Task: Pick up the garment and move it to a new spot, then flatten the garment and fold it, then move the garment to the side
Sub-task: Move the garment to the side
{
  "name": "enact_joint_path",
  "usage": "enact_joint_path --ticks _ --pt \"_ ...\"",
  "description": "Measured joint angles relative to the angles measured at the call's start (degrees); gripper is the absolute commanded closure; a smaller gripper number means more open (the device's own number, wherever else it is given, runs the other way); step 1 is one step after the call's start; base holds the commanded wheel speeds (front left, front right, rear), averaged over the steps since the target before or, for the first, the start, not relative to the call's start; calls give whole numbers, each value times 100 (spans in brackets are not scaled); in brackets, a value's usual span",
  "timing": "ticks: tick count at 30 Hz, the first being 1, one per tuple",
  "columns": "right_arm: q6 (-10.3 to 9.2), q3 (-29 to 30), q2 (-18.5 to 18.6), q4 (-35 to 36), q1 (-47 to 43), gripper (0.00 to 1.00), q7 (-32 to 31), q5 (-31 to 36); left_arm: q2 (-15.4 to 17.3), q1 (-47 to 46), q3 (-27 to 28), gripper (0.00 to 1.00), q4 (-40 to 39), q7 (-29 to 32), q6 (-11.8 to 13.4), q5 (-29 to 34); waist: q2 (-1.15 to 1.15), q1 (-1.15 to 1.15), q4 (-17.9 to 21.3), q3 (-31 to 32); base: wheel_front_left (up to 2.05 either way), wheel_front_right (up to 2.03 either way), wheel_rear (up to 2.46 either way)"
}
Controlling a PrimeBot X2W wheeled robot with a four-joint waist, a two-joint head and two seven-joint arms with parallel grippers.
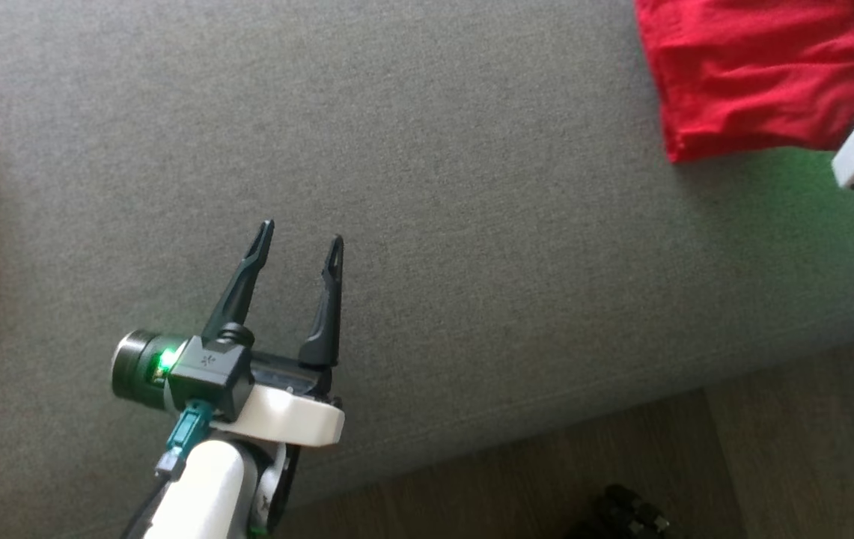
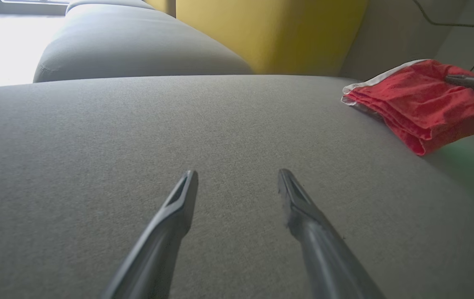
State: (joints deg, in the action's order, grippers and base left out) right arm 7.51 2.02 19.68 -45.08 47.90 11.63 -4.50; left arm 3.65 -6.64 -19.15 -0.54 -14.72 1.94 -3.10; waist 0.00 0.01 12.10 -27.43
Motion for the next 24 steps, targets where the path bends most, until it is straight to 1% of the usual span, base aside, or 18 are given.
enact_joint_path --ticks 5,15,16,17,18,19,24 --pt "0 509 -1 276 -1 100 49 744 1 -71 71 0 1 0 -52 1 0 -1 -33 -116 0 0 0" --pt "0 1047 1 680 -12 100 -12 1511 2 -70 124 0 2 0 -98 51 0 -1 -87 -170 0 0 0" --pt "0 1083 1 702 -21 93 -12 1581 2 -70 125 0 3 0 -99 51 0 -1 -89 -168 0 0 0" --pt "0 1110 0 714 -26 65 -13 1639 2 -70 125 0 3 0 -100 51 0 -1 -91 -160 0 0 0" --pt "0 1139 -4 726 -30 23 -23 1683 2 -70 125 0 4 0 -100 51 0 -1 -93 -149 0 0 0" --pt "0 1193 -15 751 -33 0 -25 1738 2 -70 125 0 8 0 -100 51 0 -1 -96 -133 0 0 0" --pt "0 1481 -77 988 -68 0 58 2140 -1 -70 120 0 31 1 -100 51 0 -1 -153 -29 0 0 0"
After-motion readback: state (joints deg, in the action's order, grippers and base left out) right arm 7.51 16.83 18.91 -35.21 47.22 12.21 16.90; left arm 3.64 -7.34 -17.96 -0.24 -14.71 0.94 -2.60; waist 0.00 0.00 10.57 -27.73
